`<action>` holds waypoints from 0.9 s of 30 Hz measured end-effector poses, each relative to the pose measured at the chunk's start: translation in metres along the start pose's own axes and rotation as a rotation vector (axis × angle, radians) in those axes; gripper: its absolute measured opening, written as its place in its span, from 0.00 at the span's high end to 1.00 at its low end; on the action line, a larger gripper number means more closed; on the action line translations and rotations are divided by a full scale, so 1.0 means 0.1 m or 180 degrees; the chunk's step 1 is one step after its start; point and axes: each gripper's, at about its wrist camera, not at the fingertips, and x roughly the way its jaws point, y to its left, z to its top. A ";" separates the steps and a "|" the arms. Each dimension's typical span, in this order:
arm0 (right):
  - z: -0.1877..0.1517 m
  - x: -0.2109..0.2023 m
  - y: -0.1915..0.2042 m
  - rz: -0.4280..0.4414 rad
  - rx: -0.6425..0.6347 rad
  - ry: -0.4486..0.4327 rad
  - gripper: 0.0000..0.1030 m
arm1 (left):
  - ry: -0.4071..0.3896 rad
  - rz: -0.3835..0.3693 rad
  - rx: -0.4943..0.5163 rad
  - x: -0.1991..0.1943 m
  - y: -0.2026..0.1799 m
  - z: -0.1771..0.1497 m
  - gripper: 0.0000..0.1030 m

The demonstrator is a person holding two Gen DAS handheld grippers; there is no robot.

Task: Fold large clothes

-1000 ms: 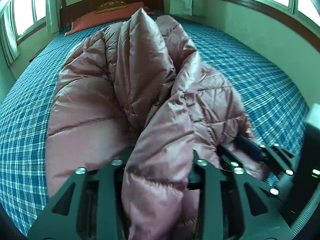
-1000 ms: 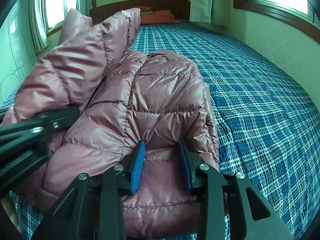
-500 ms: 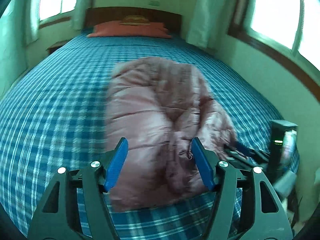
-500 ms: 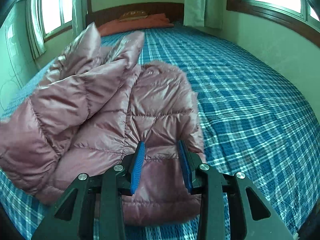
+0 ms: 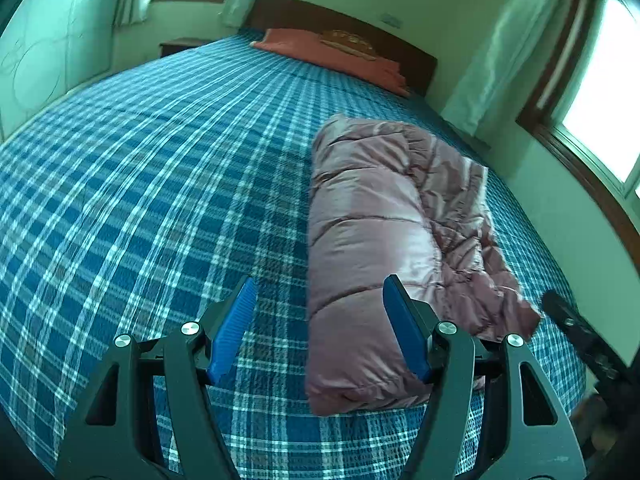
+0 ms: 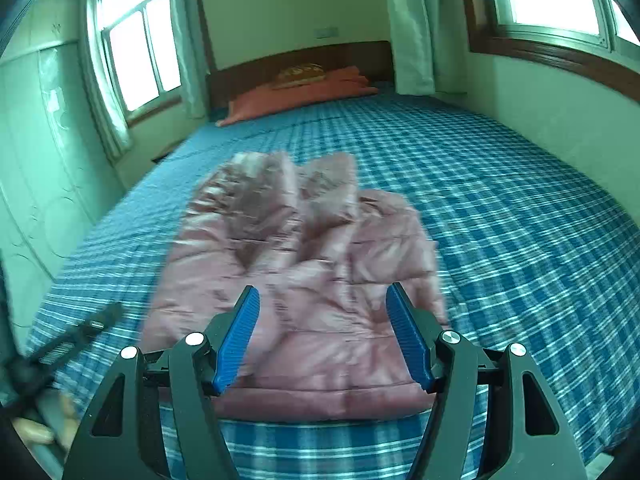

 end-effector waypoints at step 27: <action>-0.16 0.25 0.60 0.0112 -0.0366 0.0248 0.33 | 0.0059 0.0217 0.0107 0.10 0.15 -0.06 0.36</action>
